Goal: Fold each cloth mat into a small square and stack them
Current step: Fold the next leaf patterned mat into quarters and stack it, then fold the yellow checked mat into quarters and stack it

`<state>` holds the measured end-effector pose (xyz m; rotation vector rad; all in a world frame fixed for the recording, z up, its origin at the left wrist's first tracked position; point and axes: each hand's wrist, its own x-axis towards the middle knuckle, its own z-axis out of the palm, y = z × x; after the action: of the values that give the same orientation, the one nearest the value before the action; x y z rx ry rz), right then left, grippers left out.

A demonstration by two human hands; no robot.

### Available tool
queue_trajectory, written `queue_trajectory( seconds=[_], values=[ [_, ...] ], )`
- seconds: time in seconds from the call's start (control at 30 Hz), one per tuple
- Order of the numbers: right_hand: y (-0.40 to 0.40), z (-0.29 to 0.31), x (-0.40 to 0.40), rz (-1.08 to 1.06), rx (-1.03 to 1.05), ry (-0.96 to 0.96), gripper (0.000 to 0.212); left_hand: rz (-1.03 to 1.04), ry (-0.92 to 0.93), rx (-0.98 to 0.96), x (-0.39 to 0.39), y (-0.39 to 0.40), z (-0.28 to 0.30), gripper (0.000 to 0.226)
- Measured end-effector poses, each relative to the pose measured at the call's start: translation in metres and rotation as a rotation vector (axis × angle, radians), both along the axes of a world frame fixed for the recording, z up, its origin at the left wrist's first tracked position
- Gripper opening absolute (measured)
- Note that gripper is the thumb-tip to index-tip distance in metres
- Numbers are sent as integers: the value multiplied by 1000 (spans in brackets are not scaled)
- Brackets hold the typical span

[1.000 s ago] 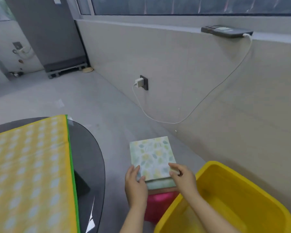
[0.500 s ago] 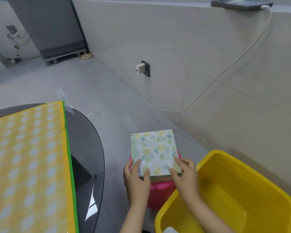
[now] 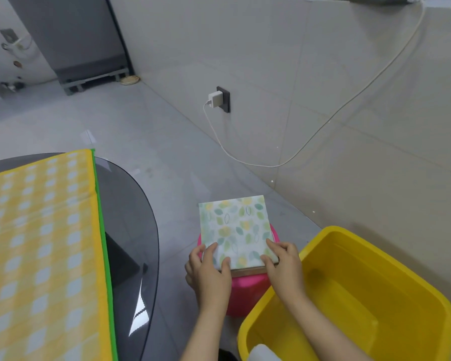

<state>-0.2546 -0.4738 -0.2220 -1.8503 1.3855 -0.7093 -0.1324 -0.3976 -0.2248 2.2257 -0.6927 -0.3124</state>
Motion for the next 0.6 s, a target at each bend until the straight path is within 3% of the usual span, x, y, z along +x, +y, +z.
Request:
queue_trajectory(
  seconds=[0.13, 0.33, 0.6],
  values=[
    [0, -10, 2, -14, -37, 92, 42, 34, 37, 145, 3, 1, 0, 38],
    [-1, -8, 2, -16, 8, 130, 42, 54, 99, 204, -1, -4, 9, 39],
    [10, 52, -5, 20, -164, 32, 40, 1, 139, -34, -24, -9, 91, 35]
  ],
)
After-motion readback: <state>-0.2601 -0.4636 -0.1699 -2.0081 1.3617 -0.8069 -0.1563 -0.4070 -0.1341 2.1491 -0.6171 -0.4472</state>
